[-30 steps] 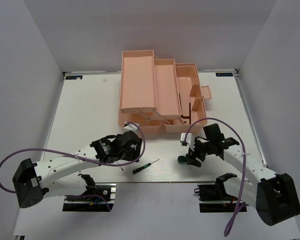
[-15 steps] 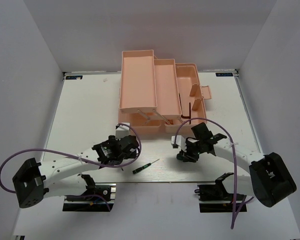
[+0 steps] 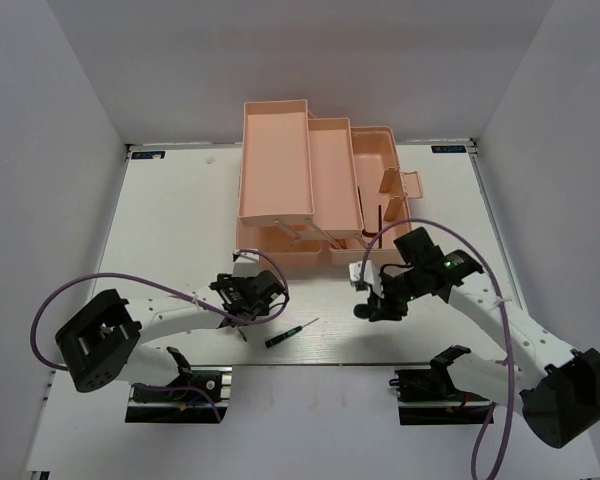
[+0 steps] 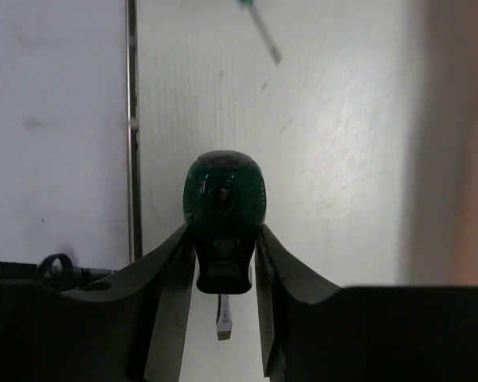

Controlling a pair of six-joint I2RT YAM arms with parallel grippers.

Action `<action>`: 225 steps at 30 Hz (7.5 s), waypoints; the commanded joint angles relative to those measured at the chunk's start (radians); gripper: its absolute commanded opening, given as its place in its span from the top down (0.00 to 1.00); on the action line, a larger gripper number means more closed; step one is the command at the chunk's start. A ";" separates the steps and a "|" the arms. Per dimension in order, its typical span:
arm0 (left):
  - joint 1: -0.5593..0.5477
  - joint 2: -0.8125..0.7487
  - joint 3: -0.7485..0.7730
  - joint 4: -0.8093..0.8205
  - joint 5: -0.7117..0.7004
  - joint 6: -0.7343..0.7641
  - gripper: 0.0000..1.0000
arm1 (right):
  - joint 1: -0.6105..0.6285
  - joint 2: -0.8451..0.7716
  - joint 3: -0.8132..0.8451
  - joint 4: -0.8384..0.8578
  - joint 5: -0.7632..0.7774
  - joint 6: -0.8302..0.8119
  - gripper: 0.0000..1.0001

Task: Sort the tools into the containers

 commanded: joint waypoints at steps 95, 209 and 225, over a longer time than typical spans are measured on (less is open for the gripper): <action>0.072 -0.602 0.173 -0.583 -0.038 -0.224 0.27 | 0.492 0.508 0.340 0.318 0.174 -0.013 0.21; 0.250 0.212 0.976 0.169 0.032 0.486 1.00 | 0.065 0.100 0.256 0.119 -0.028 0.339 0.66; 0.365 0.372 1.207 0.041 0.124 0.474 0.21 | 0.216 0.329 0.332 0.361 0.040 0.273 0.15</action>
